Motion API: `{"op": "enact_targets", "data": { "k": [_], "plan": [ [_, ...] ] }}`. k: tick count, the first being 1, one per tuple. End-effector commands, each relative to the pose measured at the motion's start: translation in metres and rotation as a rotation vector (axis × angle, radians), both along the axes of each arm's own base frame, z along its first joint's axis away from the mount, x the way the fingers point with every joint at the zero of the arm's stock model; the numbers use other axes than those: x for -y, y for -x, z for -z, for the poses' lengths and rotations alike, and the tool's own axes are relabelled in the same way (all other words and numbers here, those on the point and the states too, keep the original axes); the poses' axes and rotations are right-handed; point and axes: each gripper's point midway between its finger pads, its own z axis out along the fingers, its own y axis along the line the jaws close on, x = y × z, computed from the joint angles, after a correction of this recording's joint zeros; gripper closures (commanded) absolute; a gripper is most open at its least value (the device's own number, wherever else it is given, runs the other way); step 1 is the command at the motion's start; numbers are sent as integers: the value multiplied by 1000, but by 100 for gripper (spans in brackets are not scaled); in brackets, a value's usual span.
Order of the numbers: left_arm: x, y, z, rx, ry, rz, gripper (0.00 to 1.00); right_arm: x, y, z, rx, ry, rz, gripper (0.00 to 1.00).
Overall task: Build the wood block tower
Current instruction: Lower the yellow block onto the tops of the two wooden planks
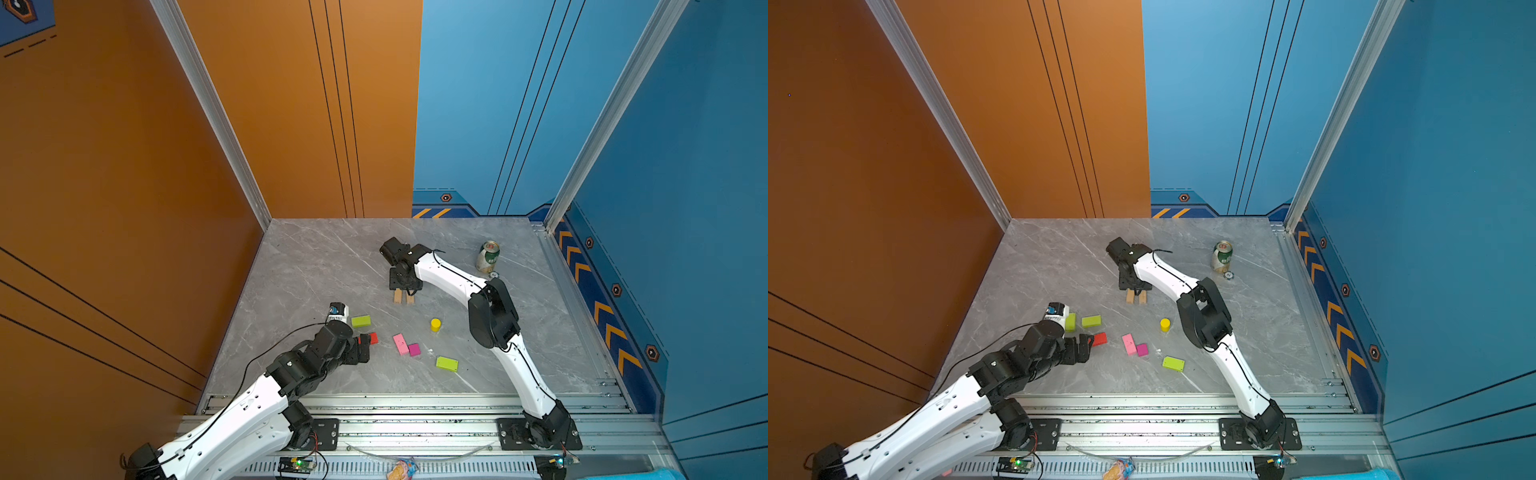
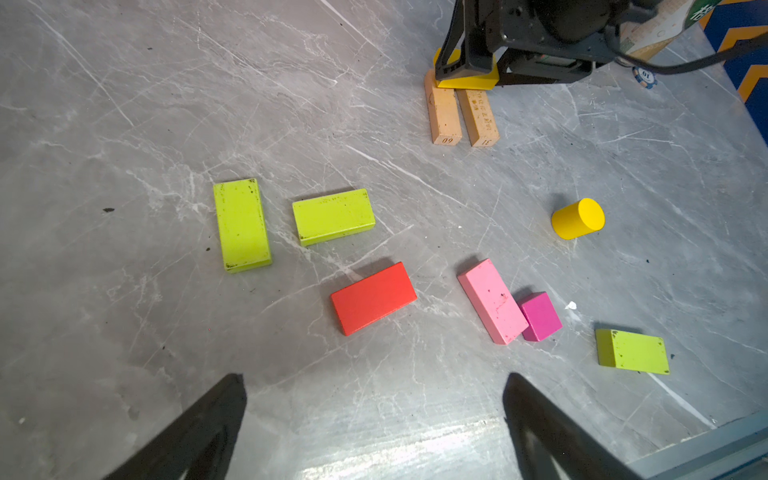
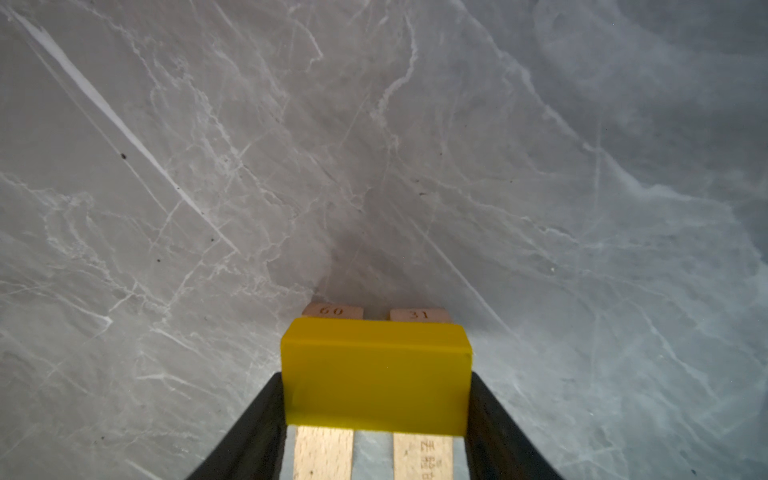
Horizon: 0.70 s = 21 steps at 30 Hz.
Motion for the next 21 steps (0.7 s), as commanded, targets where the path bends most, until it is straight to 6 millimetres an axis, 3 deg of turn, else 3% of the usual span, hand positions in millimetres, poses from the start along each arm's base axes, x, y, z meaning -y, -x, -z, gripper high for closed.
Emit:
{"op": "enact_targets", "data": {
  "k": [1,21],
  "plan": [
    [1,-2,-3,-1,6,9,2,5,3,11,-39,18,18,44],
    [-3,-3,2,-21,-20,-9,2,5,6,20,-62,16,24,38]
  ]
}}
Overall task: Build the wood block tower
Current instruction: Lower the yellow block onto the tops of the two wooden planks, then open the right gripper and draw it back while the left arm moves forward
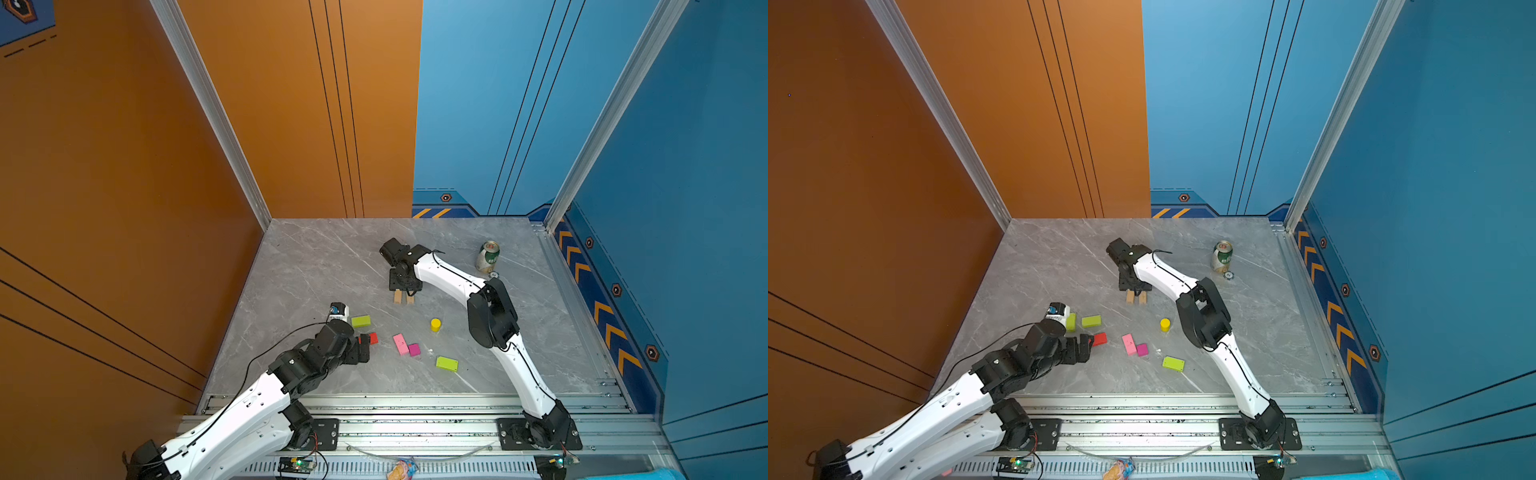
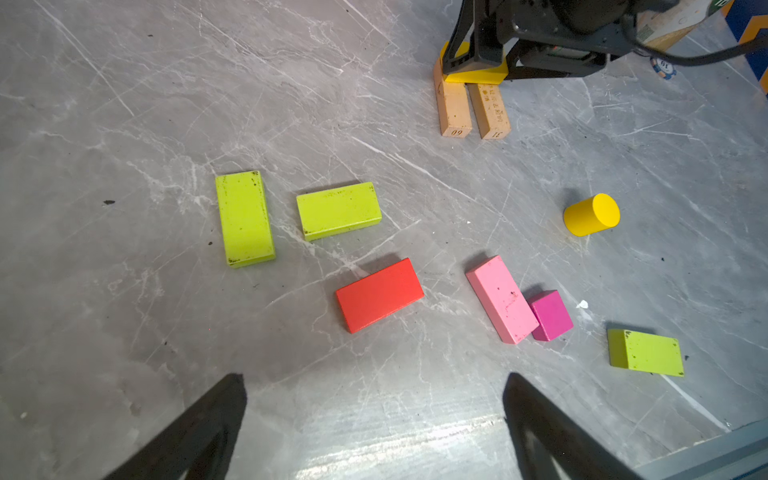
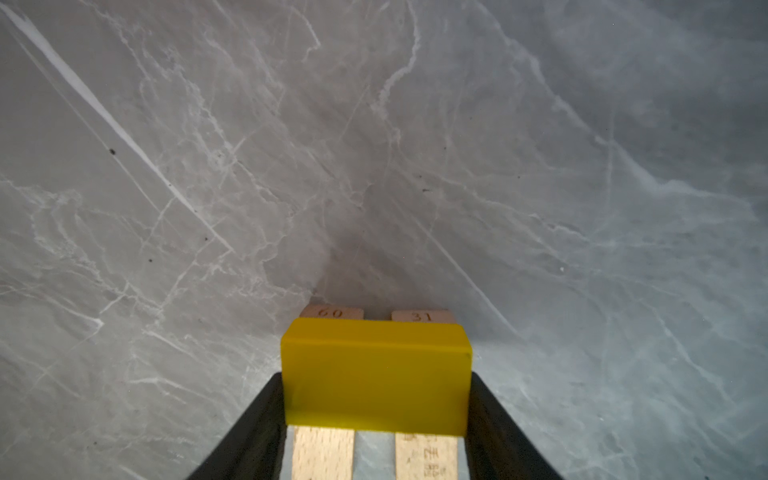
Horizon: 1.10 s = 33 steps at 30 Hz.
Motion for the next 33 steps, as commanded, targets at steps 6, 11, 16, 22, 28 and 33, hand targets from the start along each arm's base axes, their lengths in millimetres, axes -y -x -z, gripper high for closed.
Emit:
{"op": "enact_targets", "data": {
  "k": [6,11,16,22,28,33],
  "plan": [
    [-2,-1,-4,1,-5,-3,2,5,6,14,-51,13,28,27],
    [-2,-1,-6,4,-2,-4,2,6,4,5,-34,13,23,16],
    [-3,-1,-8,10,0,-5,2,11,4,-20,9,13,7,9],
    [-1,1,-14,17,27,-2,2,23,13,-66,74,4,-29,0],
    [1,10,-8,-4,35,5,2,29,56,-102,119,-21,-108,0],
    [13,26,-3,1,36,36,2,47,100,-103,142,28,-152,0]
  ]
}}
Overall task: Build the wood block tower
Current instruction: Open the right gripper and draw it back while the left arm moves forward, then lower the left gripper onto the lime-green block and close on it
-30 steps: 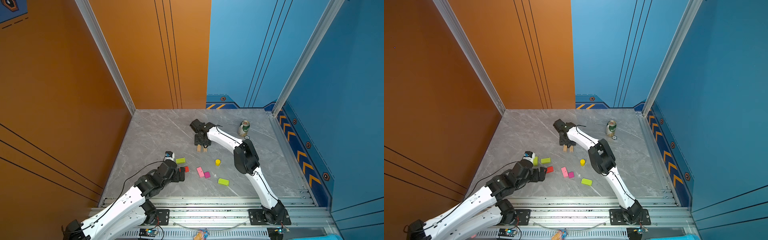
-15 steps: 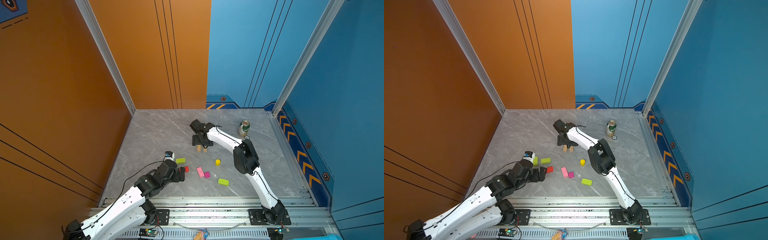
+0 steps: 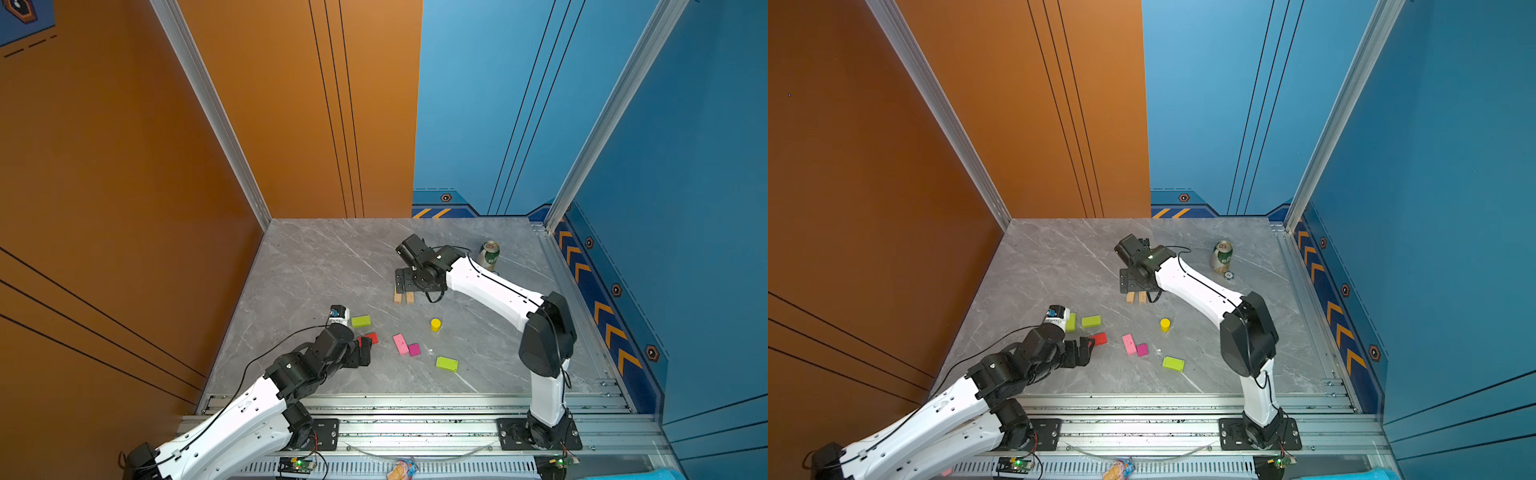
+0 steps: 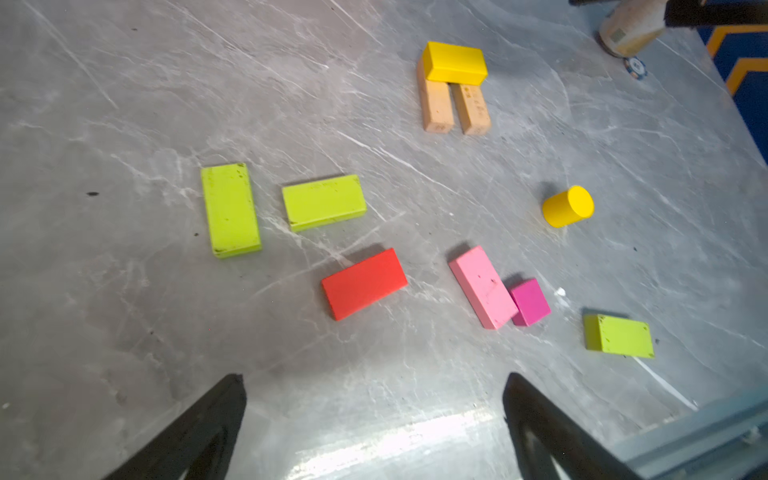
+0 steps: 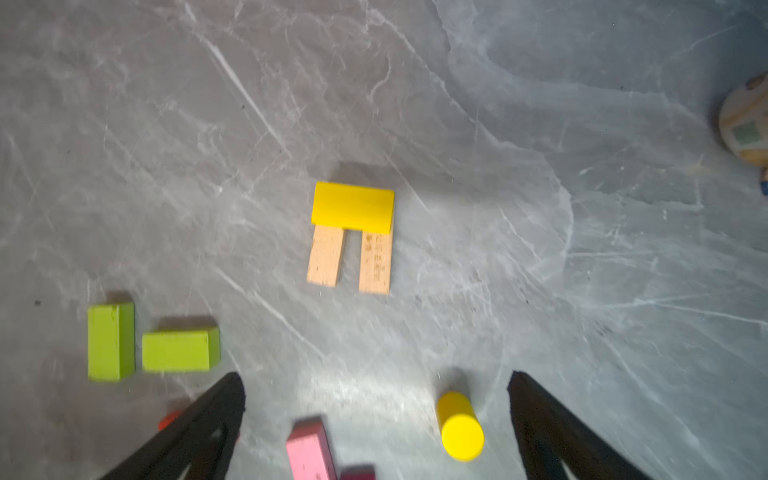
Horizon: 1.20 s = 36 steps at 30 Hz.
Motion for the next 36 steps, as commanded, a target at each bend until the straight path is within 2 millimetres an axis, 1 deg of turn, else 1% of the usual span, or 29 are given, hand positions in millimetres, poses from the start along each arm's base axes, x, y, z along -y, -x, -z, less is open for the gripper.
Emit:
{"op": "enact_targets", "data": {
  "k": [1,6,10,15,21,25,28,32,36],
  "plan": [
    [3,13,4,-2,-5,-4,2,16,25,12,19,78,-28,0],
    [16,29,11,11,-1,11,2,39,58,17,40,47,-32,0],
    [23,39,17,30,-10,5,2,59,76,20,51,26,-31,0],
    [37,49,22,51,-41,5,2,79,91,20,62,18,-35,0],
    [55,51,24,40,-97,15,2,97,103,27,50,-16,-26,0],
    [63,46,22,45,-139,21,2,110,111,35,36,-37,4,0],
    [67,38,22,36,-166,23,2,119,120,43,21,-58,40,0],
    [72,21,24,24,-171,41,2,133,129,47,27,-77,99,1],
    [70,2,34,-15,-142,43,2,143,135,47,32,-93,144,1]
  ]
}}
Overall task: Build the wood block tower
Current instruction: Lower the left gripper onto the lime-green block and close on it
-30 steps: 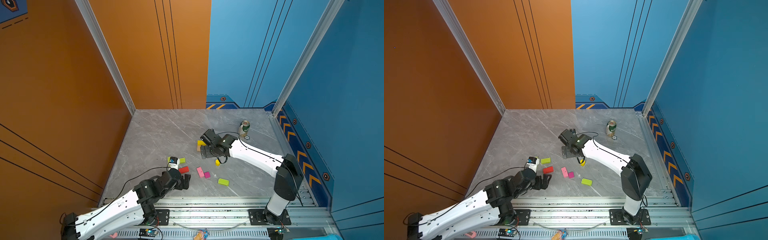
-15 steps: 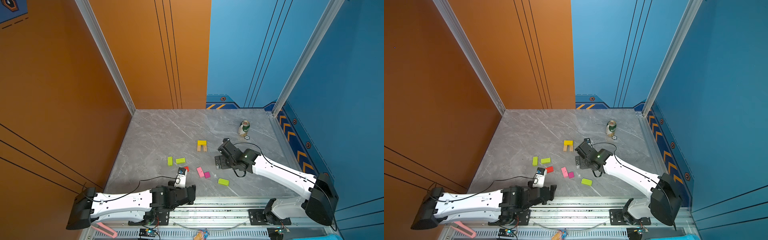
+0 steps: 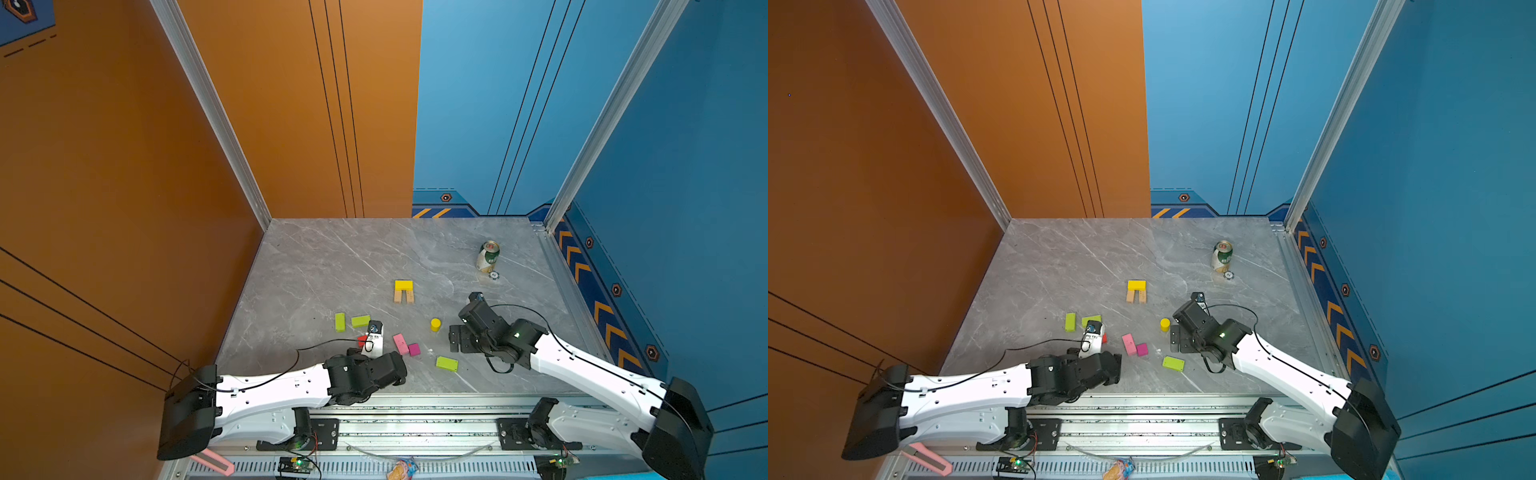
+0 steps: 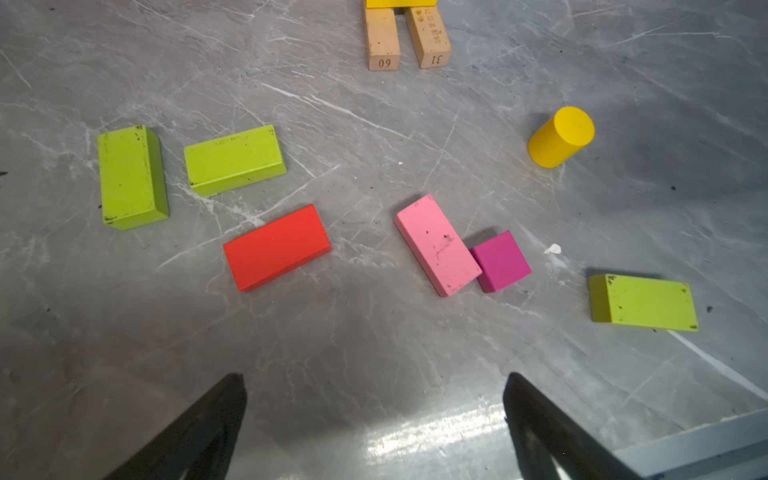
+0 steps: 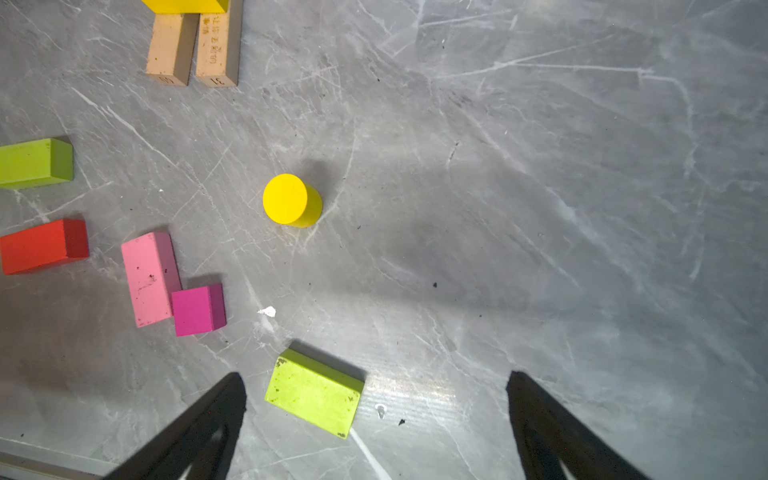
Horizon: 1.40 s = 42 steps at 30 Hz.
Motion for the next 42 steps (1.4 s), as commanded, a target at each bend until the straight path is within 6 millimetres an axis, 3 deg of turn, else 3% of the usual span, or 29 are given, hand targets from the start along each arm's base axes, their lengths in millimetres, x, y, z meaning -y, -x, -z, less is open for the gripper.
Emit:
{"op": "enact_targets", "data": {
  "k": [1,7,12,23,32,42],
  "plan": [
    [7,-14,5,-26,29,52,2,12,4,0,2,-11,75,1],
    [0,-35,14,-63,11,40,2,19,11,3,-21,-9,110,2],
    [-24,-54,21,-111,-75,-48,2,16,7,-1,-21,-10,119,2],
    [-48,-81,25,-140,-111,-170,2,-21,1,-19,-13,-37,-17,0],
    [-46,-98,37,-163,-82,-216,2,-46,5,-49,44,-95,-118,0],
    [-45,-115,47,-181,-105,-247,1,-39,0,-59,77,-99,-125,0]
  ]
}}
